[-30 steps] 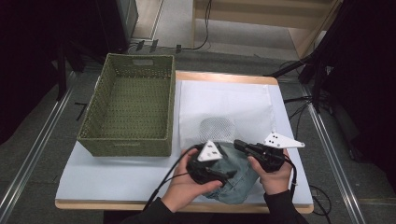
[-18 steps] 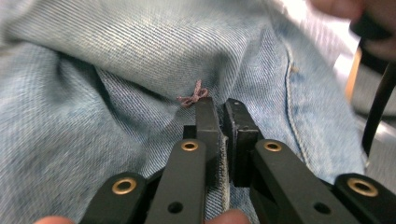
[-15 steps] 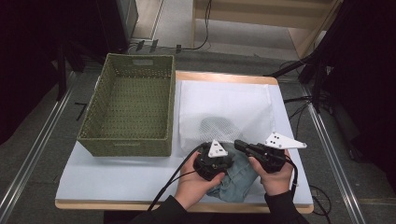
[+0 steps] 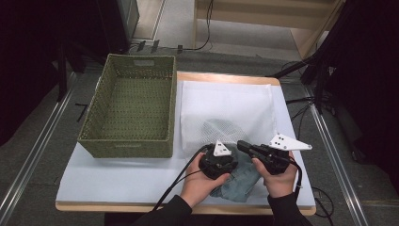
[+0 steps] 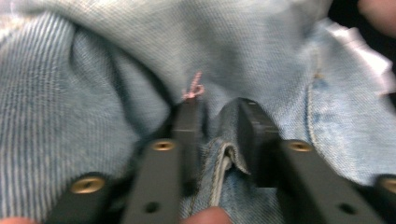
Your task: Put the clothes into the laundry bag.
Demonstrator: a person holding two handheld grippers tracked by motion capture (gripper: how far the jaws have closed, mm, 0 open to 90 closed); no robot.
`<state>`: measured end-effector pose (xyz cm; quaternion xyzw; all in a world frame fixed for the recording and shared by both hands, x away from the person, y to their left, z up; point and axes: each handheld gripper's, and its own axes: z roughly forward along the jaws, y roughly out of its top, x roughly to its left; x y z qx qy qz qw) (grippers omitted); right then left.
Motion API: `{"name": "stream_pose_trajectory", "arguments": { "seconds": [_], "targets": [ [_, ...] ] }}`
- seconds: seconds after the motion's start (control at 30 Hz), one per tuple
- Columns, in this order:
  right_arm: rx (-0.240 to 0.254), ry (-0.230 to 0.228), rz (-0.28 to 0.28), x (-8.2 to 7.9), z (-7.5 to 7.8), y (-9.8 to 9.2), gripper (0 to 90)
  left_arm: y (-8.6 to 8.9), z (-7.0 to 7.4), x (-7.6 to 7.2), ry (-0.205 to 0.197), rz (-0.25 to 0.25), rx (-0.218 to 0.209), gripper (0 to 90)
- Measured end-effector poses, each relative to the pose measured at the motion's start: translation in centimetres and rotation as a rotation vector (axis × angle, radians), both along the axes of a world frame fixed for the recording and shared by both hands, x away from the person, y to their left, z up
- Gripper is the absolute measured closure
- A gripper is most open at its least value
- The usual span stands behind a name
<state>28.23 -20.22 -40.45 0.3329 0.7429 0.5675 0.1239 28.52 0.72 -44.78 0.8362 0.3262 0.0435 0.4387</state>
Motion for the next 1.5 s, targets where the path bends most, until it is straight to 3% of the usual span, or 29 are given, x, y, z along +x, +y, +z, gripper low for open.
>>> {"name": "stream_pose_trajectory", "arguments": {
  "seconds": [0.17,0.2,0.27,0.33,0.4,0.43,0.47,0.53,0.63,0.67,0.7,0.77,0.83,0.87,0.9,1.0,1.07,1.1,1.17,1.2,1.27,1.3,1.37,1.43,1.47,1.5],
  "targets": [
    [0.0,0.009,-0.008,0.1,-0.1,-0.2,90.0,0.9,2.1,-1.3,-0.037,-0.028,-0.062,50.2],
    [-0.001,0.008,-0.01,0.2,-0.2,-0.2,90.0,0.9,2.5,-1.6,-0.029,-0.041,-0.081,48.4],
    [-0.001,0.01,-0.011,0.3,-0.3,-0.2,90.0,0.2,2.8,-2.2,0.006,-0.107,-0.076,44.8],
    [-0.002,0.014,-0.012,0.3,-0.4,-0.1,90.0,-1.2,2.5,-2.7,0.025,-0.182,-0.012,35.4],
    [-0.005,0.016,-0.01,0.3,-0.5,0.0,90.0,-3.2,1.0,-3.4,0.04,-0.236,0.142,25.8],
    [-0.006,0.015,-0.009,0.3,-0.5,0.0,90.0,-3.6,0.4,-3.4,0.031,-0.232,0.18,24.3],
    [-0.008,0.014,-0.01,0.2,-0.5,0.0,90.0,-4.0,-0.5,-3.2,0.017,-0.195,0.194,26.4],
    [-0.007,0.017,-0.01,0.2,-0.5,0.0,90.0,-4.0,-0.6,-3.1,0.004,-0.173,0.202,30.8],
    [-0.002,0.017,-0.011,0.3,-0.6,-0.3,90.0,-3.8,-0.3,-3.1,-0.038,-0.149,0.241,58.0],
    [-0.001,0.019,-0.01,0.3,-0.6,-0.3,90.0,-3.4,-0.1,-2.9,-0.015,-0.153,0.213,70.6],
    [0.002,0.021,-0.008,0.3,-0.6,-0.3,90.0,-3.1,0.0,-2.7,0.006,-0.149,0.195,77.6],
    [0.0,0.017,-0.007,0.3,-0.5,-0.3,90.0,-2.4,0.5,-2.4,0.011,-0.126,0.147,82.0],
    [0.005,0.014,-0.006,0.1,-0.2,-0.3,90.0,-2.0,1.2,-2.4,-0.024,-0.091,0.103,83.4],
    [0.009,0.005,-0.006,0.1,0.0,-0.3,90.0,-1.5,2.1,-2.3,-0.068,-0.024,0.033,83.5],
    [0.009,0.005,-0.006,0.1,0.0,-0.3,90.0,-1.5,2.1,-2.3,-0.068,-0.024,0.033,83.5],
    [0.036,-0.005,0.005,-0.2,0.6,-0.2,90.0,-0.7,3.3,-2.0,-0.152,0.111,-0.058,83.3],
    [0.041,-0.01,0.015,-0.4,0.9,-0.1,90.0,-0.7,3.3,-1.6,-0.178,0.169,-0.069,82.8],
    [0.038,-0.01,0.019,-0.5,1.0,0.0,90.0,-0.8,3.1,-1.3,-0.17,0.173,-0.062,82.3],
    [0.035,-0.008,0.019,-0.4,0.8,0.0,90.0,-1.5,1.6,-0.4,-0.13,0.166,-0.006,80.4],
    [0.039,0.004,0.01,-0.1,0.4,-0.2,90.0,-2.0,0.2,0.3,-0.076,0.149,0.021,75.6],
    [0.039,0.009,0.006,-0.1,0.3,-0.4,90.0,-1.9,-1.1,0.6,-0.028,0.134,-0.005,72.6],
    [0.038,0.013,-0.001,0.0,0.1,-0.6,90.0,-1.7,-1.2,0.3,-0.031,0.125,-0.043,69.5],
    [0.03,0.018,-0.014,0.2,-0.1,-1.0,90.0,-1.3,-0.4,-0.6,-0.058,0.073,-0.08,58.5],
    [0.032,0.025,-0.023,0.3,-0.4,-1.5,90.0,-0.6,0.8,-1.5,-0.102,0.029,-0.073,50.7],
    [0.035,0.036,-0.028,0.5,-0.6,-1.6,90.0,0.5,1.6,-2.2,-0.1,-0.002,-0.074,44.6],
    [0.035,0.036,-0.028,0.5,-0.6,-1.6,90.0,0.5,1.6,-2.2,-0.1,-0.002,-0.074,42.7]
  ]
}}
